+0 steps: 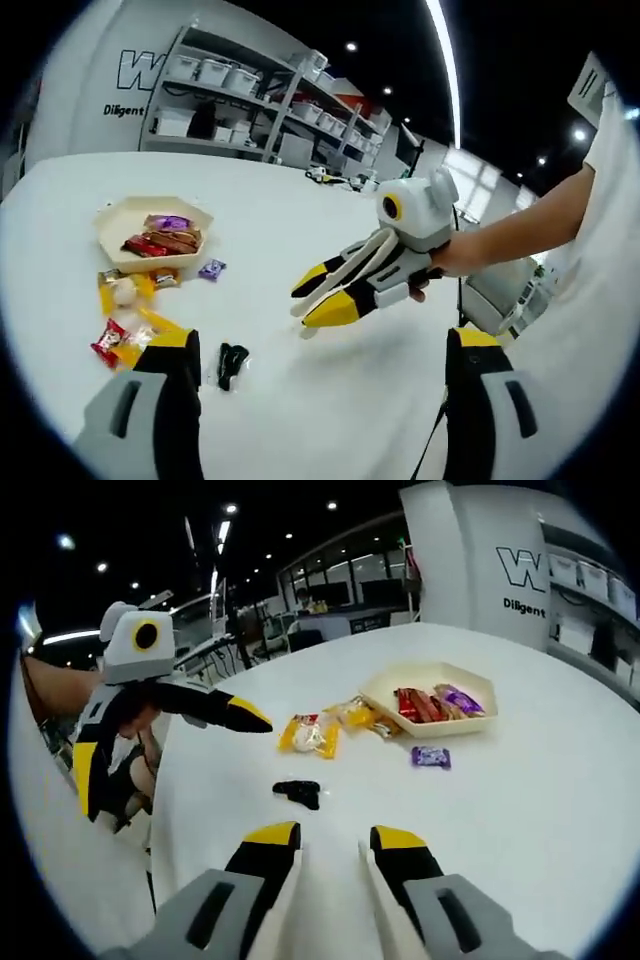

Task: Place the target food into the container with the food tongs after gripping and lifting it, then release it inside without dropping or visibly crushing the food.

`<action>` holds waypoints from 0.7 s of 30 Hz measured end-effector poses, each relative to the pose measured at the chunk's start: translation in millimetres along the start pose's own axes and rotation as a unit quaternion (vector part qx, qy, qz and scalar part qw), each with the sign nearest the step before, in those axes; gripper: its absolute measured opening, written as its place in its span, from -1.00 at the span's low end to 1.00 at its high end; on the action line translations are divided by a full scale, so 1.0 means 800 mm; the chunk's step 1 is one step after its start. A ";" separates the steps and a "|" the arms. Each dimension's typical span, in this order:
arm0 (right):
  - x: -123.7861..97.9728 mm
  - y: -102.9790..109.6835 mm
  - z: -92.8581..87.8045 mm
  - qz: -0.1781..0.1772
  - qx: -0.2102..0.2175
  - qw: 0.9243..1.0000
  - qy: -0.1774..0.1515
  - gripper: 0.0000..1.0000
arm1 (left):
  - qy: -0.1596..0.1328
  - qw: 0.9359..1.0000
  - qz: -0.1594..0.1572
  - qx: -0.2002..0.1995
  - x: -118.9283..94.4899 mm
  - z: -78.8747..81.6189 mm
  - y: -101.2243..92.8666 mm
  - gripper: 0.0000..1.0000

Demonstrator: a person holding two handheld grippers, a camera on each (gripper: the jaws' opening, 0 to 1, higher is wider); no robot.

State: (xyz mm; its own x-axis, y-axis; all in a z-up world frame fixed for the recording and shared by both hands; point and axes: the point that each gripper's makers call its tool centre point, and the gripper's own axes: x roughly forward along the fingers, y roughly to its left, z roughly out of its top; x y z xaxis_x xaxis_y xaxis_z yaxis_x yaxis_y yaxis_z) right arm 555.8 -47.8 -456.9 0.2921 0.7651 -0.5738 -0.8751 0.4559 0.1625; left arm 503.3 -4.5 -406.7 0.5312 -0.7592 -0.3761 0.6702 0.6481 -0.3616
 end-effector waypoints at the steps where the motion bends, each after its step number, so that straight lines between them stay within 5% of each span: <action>1: 0.002 0.002 0.001 0.002 -0.001 1.000 0.000 -0.53 | 0.000 1.000 0.006 0.002 -0.003 -0.001 0.003 0.98; 21: 0.042 0.024 0.031 0.026 -0.055 0.998 0.002 -0.52 | -0.034 0.992 0.119 0.020 -0.068 0.002 0.047 0.98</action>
State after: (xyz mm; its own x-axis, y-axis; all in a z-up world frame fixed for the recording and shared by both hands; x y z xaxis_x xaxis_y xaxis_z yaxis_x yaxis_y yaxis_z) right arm 558.3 -1.9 -453.2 0.2435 0.7841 -0.5709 -0.9264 0.3624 0.1025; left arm 500.2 61.3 -398.7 0.7092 -0.5883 -0.3885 0.5415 0.8074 -0.2341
